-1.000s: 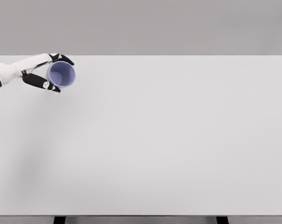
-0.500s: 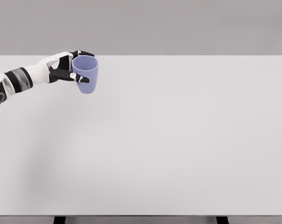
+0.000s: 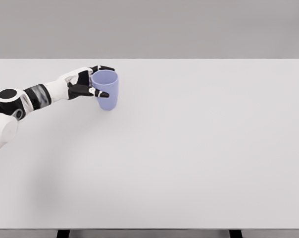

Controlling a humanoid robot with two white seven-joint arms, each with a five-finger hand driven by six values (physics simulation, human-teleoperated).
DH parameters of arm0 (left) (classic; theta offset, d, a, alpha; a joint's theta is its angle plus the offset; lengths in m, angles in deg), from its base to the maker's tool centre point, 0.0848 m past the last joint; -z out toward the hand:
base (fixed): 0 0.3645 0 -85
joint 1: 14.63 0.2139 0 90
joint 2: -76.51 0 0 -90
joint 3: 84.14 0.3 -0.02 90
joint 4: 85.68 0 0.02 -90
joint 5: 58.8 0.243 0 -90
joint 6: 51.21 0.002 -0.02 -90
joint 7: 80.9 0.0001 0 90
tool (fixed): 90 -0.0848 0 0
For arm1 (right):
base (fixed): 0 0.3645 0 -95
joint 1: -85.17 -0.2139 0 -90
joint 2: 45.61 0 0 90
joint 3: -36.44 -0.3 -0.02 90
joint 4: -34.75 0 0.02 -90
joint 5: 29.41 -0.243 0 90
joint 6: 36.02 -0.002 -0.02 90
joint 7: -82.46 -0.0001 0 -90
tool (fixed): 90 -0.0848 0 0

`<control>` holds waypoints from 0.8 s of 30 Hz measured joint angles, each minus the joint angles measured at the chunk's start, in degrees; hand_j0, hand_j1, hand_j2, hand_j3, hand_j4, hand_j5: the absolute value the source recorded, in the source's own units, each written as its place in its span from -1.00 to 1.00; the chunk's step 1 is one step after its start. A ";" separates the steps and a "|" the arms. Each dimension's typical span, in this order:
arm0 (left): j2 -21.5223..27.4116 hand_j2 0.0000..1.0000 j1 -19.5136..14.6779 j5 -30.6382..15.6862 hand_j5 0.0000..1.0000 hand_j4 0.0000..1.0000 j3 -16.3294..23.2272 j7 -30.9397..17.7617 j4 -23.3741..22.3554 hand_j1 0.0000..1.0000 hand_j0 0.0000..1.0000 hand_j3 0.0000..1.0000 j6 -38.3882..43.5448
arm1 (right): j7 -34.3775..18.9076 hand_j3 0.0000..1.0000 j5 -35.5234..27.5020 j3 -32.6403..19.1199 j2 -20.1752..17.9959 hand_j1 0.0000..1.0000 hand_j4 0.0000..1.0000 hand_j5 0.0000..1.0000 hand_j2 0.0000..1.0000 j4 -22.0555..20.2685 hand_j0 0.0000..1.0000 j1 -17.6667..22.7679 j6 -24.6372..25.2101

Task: Flip the cup with left arm and place it on the table

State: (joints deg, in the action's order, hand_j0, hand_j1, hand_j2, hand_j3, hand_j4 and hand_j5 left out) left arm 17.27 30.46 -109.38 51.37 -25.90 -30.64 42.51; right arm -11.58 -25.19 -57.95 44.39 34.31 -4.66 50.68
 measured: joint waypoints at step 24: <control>-0.18 1.00 0.88 0.42 1.00 1.00 -0.06 0.01 0.70 1.00 1.00 1.00 -6.04 | 0.00 1.00 0.00 0.00 0.00 1.00 1.00 1.00 1.00 0.00 1.00 0.00 -0.01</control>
State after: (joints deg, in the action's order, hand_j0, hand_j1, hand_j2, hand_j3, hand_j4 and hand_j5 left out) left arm 17.09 31.34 -108.96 51.31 -25.89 -29.94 36.47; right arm -11.58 -25.19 -57.95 44.39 34.31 -4.66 50.67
